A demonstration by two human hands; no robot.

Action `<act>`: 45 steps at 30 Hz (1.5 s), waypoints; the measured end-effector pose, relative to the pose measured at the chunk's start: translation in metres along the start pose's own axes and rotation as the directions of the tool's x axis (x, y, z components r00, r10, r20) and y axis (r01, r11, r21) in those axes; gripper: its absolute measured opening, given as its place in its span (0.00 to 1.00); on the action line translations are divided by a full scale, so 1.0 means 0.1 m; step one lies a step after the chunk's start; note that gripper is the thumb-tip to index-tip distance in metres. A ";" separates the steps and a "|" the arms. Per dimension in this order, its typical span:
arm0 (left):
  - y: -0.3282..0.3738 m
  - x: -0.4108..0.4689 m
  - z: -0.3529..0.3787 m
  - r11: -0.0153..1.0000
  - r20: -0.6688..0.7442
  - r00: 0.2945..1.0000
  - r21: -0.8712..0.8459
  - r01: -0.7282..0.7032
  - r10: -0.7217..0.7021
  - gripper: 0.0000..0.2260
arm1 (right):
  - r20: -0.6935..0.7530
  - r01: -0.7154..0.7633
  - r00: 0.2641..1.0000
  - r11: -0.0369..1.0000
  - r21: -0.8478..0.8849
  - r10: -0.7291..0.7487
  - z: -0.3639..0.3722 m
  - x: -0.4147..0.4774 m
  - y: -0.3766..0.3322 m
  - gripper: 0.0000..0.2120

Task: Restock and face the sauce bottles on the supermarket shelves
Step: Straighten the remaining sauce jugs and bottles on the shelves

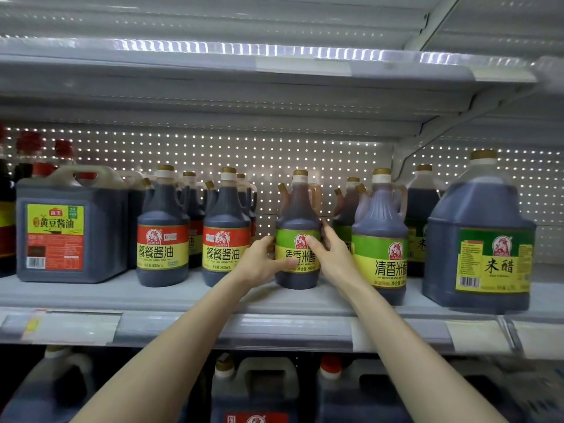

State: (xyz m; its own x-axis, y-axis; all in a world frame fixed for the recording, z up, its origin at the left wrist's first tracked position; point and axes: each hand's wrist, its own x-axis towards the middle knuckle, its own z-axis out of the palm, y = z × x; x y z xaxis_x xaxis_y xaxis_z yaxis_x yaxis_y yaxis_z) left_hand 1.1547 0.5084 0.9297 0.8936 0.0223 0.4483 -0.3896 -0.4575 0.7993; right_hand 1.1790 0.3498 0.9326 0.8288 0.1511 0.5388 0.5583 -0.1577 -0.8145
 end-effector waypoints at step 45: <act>0.08 -0.07 0.02 0.995 0.034 0.997 -0.072 0.072 -0.070 0.23 | -0.023 0.010 1.000 0.995 -0.098 -0.012 0.00 -0.09 -0.08 0.22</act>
State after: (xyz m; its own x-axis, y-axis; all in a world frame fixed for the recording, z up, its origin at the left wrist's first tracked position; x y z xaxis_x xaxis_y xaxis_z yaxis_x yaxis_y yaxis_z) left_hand 1.1454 0.5026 0.9322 0.9257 0.0245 0.3776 -0.3389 -0.3898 0.8563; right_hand 1.1667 0.3499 0.9345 0.8227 0.1302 0.5534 0.5674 -0.2507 -0.7844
